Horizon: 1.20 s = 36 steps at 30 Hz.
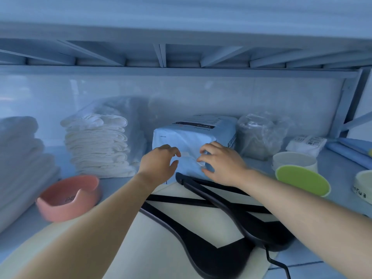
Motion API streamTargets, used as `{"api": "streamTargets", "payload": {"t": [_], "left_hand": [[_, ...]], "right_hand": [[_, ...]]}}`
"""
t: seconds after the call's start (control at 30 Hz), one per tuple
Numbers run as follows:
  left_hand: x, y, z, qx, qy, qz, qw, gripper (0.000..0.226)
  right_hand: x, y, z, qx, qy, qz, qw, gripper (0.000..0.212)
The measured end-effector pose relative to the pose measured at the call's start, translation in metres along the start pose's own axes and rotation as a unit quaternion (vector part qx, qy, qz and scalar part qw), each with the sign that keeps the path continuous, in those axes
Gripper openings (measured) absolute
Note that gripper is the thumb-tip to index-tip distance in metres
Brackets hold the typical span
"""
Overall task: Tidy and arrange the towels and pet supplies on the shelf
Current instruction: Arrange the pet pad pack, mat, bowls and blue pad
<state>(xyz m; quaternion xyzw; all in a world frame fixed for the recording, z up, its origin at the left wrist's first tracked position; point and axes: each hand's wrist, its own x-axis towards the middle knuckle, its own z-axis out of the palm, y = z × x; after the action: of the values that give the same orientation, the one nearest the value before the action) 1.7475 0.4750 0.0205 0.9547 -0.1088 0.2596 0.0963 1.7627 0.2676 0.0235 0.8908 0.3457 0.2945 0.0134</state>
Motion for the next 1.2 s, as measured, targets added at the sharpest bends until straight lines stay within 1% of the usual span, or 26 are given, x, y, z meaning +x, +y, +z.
{"api": "streamTargets", "payload": {"t": [0.07,0.13,0.27,0.43,0.6,0.63,0.7,0.8,0.93,1.03,1.1,1.13,1.2], "left_hand": [[0.003,0.000,0.000,-0.001,-0.002,0.008,1.000,0.023],[0.006,-0.001,0.001,-0.006,-0.005,0.018,1.000,0.023],[0.014,-0.003,0.005,-0.023,-0.003,0.039,0.999,0.023],[0.023,-0.009,0.008,-0.022,-0.010,0.066,0.998,0.025],[0.028,-0.021,0.012,-0.007,-0.018,0.079,0.997,0.036],[0.029,-0.024,0.014,-0.008,-0.020,0.080,0.997,0.038],[0.032,-0.029,0.016,-0.010,-0.020,0.083,0.996,0.041],[0.037,-0.032,0.020,-0.011,-0.022,0.082,0.996,0.044],[0.044,-0.029,0.026,-0.007,0.009,0.070,0.998,0.035],[0.052,-0.024,0.031,0.003,0.046,0.074,0.996,0.021],[0.056,-0.022,0.037,0.009,0.069,0.085,0.994,0.006],[0.056,-0.020,0.039,0.006,0.073,0.095,0.993,0.005],[0.057,-0.019,0.043,0.003,0.079,0.106,0.991,0.023]], "right_hand": [[0.000,0.000,0.001,-0.025,-0.008,-0.017,1.000,0.027],[0.002,0.000,0.003,-0.056,-0.029,-0.010,0.998,0.033],[0.005,-0.003,0.005,-0.049,-0.043,0.007,0.998,0.033],[0.008,-0.005,0.004,-0.060,-0.006,0.031,0.998,0.025],[0.008,-0.001,0.008,-0.053,0.052,0.092,0.993,0.023],[0.007,0.000,0.007,-0.044,0.063,0.098,0.992,0.019],[0.007,0.001,0.004,-0.012,0.057,0.130,0.990,0.004],[0.007,0.004,-0.003,0.000,0.041,0.175,0.984,0.015],[0.007,0.009,-0.011,0.019,0.062,0.183,0.981,0.013],[0.005,0.011,-0.011,0.022,0.066,0.179,0.981,0.013],[0.004,0.012,-0.010,0.023,0.068,0.177,0.981,0.013],[0.003,0.013,-0.010,0.023,0.068,0.177,0.982,0.013],[0.000,0.016,-0.009,0.027,0.068,0.180,0.981,0.014]]}}
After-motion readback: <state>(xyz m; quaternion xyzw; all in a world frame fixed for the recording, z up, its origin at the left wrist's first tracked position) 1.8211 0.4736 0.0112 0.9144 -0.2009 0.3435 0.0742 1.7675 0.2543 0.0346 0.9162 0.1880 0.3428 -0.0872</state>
